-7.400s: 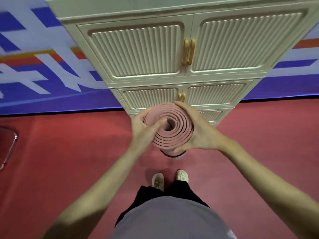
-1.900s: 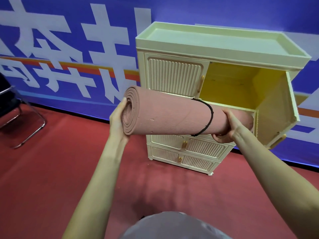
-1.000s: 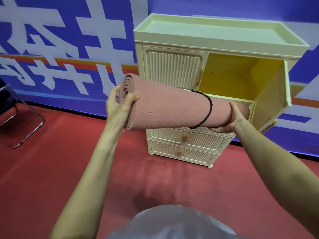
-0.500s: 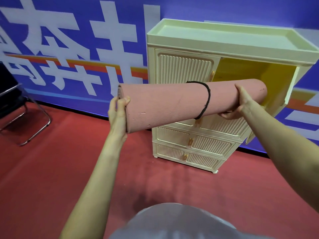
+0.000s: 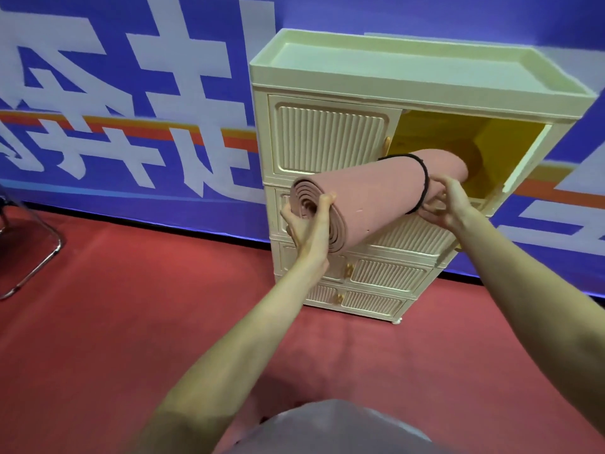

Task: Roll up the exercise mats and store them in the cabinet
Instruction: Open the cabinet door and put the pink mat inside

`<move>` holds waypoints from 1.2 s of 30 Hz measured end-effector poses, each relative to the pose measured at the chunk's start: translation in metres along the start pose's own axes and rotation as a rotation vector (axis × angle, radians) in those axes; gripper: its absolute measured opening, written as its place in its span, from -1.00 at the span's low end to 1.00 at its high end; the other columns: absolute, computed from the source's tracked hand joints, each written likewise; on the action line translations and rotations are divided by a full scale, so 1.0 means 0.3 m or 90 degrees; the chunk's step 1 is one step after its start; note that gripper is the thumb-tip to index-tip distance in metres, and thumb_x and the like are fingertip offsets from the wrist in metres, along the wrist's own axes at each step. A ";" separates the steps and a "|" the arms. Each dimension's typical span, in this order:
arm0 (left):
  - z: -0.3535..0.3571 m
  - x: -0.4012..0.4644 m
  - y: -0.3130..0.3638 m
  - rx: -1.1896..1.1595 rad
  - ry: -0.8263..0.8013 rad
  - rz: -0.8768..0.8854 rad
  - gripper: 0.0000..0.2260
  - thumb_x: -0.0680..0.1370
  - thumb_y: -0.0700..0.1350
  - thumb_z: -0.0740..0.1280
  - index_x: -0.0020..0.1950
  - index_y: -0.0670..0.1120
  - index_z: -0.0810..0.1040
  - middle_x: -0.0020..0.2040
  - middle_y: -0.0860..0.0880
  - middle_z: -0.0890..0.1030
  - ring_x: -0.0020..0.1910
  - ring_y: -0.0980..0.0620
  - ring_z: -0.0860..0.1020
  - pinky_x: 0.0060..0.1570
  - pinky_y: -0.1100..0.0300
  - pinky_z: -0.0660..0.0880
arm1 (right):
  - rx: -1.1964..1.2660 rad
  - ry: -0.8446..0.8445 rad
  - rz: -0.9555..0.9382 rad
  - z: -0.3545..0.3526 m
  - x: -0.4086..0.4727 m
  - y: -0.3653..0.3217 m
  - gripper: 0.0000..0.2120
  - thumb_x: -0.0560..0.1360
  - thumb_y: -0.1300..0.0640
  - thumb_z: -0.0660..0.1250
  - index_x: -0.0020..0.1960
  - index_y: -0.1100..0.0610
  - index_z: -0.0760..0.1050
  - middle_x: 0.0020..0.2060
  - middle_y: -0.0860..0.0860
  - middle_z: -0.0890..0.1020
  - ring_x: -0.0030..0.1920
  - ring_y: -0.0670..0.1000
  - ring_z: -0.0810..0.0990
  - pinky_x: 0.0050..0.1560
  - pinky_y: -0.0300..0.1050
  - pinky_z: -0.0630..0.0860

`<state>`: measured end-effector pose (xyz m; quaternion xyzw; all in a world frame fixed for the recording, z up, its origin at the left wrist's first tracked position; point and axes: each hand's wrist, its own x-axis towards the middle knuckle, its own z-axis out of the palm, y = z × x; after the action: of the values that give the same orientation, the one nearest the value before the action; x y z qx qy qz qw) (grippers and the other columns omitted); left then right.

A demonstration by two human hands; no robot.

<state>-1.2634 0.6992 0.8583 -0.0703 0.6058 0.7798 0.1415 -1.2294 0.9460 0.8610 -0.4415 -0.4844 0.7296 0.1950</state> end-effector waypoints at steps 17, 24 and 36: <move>0.138 0.109 -0.037 0.018 -0.052 -0.044 -0.08 0.08 0.30 0.44 0.36 0.09 0.17 0.32 -0.11 0.40 0.23 -0.07 0.46 0.29 -0.14 0.41 | -0.112 -0.091 -0.002 0.093 0.007 0.028 0.10 0.19 -0.33 0.52 0.53 -0.05 0.04 0.35 0.06 0.36 0.17 0.19 0.53 -0.24 0.12 0.64; 0.157 0.106 -0.043 -0.008 -0.049 -0.064 -0.17 0.10 0.27 0.43 0.25 0.01 0.22 0.28 -0.12 0.45 0.18 -0.06 0.50 0.23 -0.11 0.47 | -0.171 -0.016 -0.084 0.113 0.036 0.009 -0.04 0.32 -0.17 0.51 0.52 0.00 0.03 0.34 0.06 0.37 0.14 0.18 0.54 -0.50 -0.14 0.53; 0.164 0.130 0.042 0.033 -0.022 -0.098 -0.04 0.10 0.36 0.40 0.40 -0.01 0.21 0.31 -0.05 0.38 0.24 -0.01 0.43 0.29 -0.07 0.41 | -0.603 -0.030 -0.213 0.086 0.071 -0.044 -0.20 0.49 -0.34 0.12 0.58 0.01 -0.01 0.46 0.31 0.22 0.45 0.30 0.21 0.44 0.20 0.20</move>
<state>-1.3013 0.7492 0.8716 -0.0993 0.6159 0.7519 0.2132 -1.2641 0.9534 0.8665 -0.3815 -0.8306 0.3983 0.0767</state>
